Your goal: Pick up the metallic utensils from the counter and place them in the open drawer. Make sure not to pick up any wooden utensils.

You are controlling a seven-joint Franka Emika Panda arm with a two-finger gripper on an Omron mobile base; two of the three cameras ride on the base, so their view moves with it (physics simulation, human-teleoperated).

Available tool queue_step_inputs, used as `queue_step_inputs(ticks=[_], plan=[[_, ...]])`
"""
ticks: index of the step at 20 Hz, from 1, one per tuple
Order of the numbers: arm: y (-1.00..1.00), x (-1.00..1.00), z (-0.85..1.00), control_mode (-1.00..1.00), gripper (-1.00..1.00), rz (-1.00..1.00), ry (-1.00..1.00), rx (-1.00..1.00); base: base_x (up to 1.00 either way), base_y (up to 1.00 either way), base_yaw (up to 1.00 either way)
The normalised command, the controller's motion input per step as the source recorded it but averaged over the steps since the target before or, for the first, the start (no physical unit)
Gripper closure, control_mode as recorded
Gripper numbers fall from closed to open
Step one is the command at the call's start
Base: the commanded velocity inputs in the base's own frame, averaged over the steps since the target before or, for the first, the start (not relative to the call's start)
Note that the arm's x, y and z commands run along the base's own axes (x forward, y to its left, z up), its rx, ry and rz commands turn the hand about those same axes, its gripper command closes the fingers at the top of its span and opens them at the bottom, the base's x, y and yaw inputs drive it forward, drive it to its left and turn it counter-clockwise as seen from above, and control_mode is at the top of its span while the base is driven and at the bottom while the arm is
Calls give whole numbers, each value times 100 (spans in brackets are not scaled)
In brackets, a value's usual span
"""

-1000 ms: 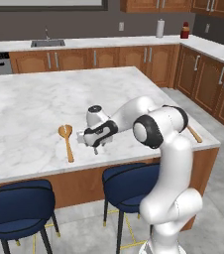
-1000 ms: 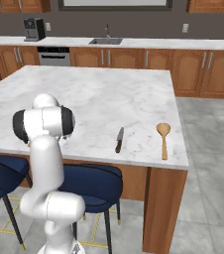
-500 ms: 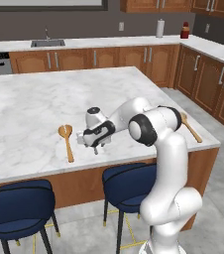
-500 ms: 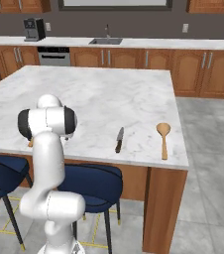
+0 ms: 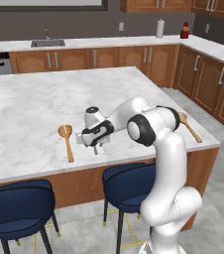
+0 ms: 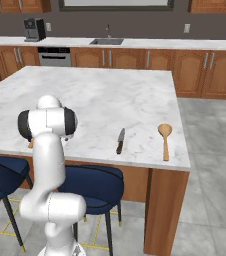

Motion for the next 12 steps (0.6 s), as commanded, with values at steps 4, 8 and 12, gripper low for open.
queue_step_inputs(ticks=[4,8,12], plan=[[0,0,-19,-100,100,0,0,0,0,0,0],[0,0,-11,-100,100,1,5,0,0,0,0],[0,3,-2,-100,100,0,10,0,0,0,0]])
